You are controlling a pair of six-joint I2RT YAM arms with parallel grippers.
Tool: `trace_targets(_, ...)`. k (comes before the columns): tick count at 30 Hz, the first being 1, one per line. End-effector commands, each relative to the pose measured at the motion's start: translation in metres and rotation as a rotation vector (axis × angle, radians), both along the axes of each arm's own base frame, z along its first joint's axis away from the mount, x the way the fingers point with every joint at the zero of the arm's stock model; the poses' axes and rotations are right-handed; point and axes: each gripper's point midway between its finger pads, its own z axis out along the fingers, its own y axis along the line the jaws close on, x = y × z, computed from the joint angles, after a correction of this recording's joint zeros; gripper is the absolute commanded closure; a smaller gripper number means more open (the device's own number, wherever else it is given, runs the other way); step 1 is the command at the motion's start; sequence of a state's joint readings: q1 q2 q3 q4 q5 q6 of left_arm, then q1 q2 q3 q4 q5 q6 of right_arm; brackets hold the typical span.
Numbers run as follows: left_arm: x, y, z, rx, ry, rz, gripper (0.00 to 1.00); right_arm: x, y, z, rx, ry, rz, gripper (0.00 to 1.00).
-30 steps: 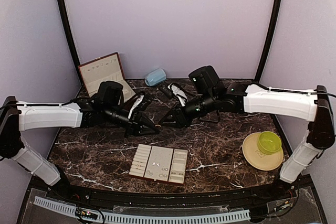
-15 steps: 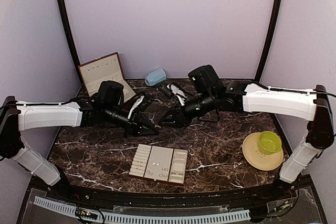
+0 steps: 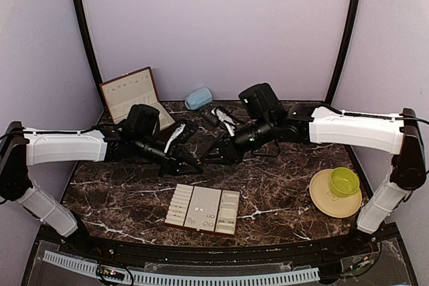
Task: Organize the mixed jewelry
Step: Pass from the left arm to the right
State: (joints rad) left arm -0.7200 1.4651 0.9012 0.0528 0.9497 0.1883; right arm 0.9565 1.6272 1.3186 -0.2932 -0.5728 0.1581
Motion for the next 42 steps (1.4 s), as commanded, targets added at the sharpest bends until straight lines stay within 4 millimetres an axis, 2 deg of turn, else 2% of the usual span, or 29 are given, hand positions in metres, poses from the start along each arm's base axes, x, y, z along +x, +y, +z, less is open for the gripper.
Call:
trace_targets(1,0.001,-0.002,0.012,-0.020,-0.024,-0.014,0.99,-0.006,0.010,0.004,-0.001,-0.024,0.034,0.76)
trace_targets(12,0.001,-0.003,0.011,-0.018,-0.019,-0.014,0.99,-0.007,0.011,-0.003,-0.032,-0.029,0.039,0.87)
trace_targets(19,0.002,-0.002,0.011,-0.017,-0.017,-0.014,1.00,-0.006,0.011,0.001,-0.021,-0.038,0.034,0.92)
trace_targets(24,0.002,-0.003,0.012,-0.017,-0.019,-0.010,0.97,-0.007,0.011,0.002,-0.015,-0.039,0.034,1.00)
trace_targets(25,0.003,-0.003,0.011,-0.014,-0.019,-0.003,0.95,-0.006,0.011,0.003,-0.011,-0.042,0.031,1.00)
trace_targets(29,0.010,-0.001,0.007,0.009,-0.026,0.043,0.69,-0.002,0.008,0.010,0.013,-0.066,-0.004,1.00)
trace_targets(31,0.012,0.000,0.007,0.011,-0.045,0.061,0.44,0.002,0.006,0.013,0.022,-0.086,-0.033,1.00)
trace_targets(33,0.015,0.003,0.011,0.004,-0.081,0.087,0.36,0.007,0.003,0.015,0.033,-0.107,-0.069,1.00)
trace_targets(34,0.016,0.004,0.019,-0.017,-0.115,0.099,0.35,0.009,0.002,0.017,0.041,-0.118,-0.086,1.00)
trace_targets(35,0.019,0.007,0.016,-0.008,-0.133,0.129,0.33,0.012,0.001,0.018,0.048,-0.127,-0.103,1.00)
trace_targets(36,0.020,0.010,0.031,-0.045,-0.182,0.150,0.33,0.014,0.000,0.019,0.057,-0.134,-0.115,1.00)
trace_targets(37,0.023,0.015,0.027,-0.035,-0.200,0.189,0.32,0.016,-0.002,0.019,0.065,-0.137,-0.127,1.00)
trace_targets(38,0.025,0.019,0.043,-0.075,-0.250,0.220,0.30,0.018,-0.002,0.020,0.075,-0.143,-0.139,1.00)
trace_targets(41,0.056,0.047,0.063,-0.069,-0.300,0.470,0.17,0.019,0.000,0.018,0.099,-0.155,-0.155,1.00)
trace_targets(42,0.069,0.057,0.069,-0.058,-0.311,0.553,0.16,0.018,0.002,0.016,0.102,-0.157,-0.154,1.00)
